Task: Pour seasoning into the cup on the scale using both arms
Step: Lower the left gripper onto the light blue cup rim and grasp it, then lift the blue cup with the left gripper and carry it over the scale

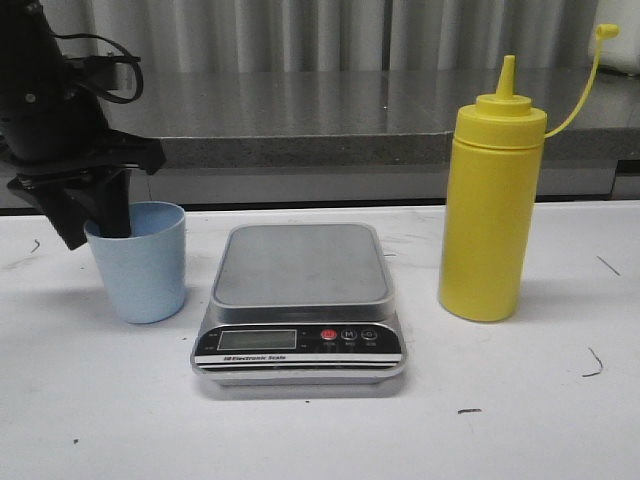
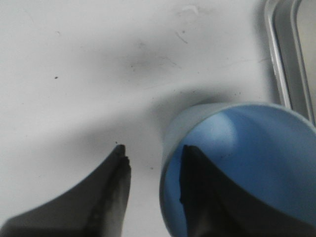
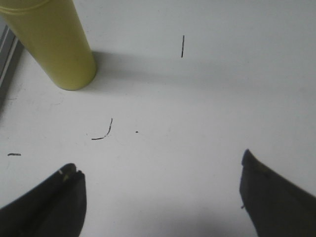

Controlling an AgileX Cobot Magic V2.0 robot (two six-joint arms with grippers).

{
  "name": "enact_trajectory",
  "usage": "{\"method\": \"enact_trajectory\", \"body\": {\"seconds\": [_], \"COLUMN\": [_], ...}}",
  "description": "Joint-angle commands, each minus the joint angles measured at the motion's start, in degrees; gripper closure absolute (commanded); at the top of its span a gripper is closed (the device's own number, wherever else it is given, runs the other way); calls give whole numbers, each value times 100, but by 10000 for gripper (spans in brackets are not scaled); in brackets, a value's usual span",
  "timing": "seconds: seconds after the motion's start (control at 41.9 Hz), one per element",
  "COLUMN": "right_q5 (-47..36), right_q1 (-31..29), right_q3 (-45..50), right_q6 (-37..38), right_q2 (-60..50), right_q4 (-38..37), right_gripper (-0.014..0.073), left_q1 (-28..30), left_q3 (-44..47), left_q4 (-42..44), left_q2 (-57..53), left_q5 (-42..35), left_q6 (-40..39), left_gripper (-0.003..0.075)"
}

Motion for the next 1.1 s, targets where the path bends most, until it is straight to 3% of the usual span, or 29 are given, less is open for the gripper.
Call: {"method": "enact_trajectory", "body": {"seconds": [0.0,0.191,0.454,0.621,1.075], "right_q5": [-288,-288,-288,-288,-288], "right_q1": [-2,-2,-2,-2,-2], "right_q3": [-142,-142,-142,-142,-142], "right_q6": [-58,-58,-58,-58,-58], "right_q2": [4,4,4,4,4], "right_q4": [10,10,10,10,10], "right_gripper": [-52,-52,-52,-52,-52], "left_q1": [-24,-24,-105,-481,-1449], "left_q3": [-170,-170,-278,-907,-2408], "left_q4": [-88,-89,-99,-99,-66], "left_q2": [-271,-271,-711,-901,166], "left_q5": [-158,-136,32,406,799], "left_q6": [-34,-34,-16,-16,-38], "left_gripper": [584,740,740,741,741]}}
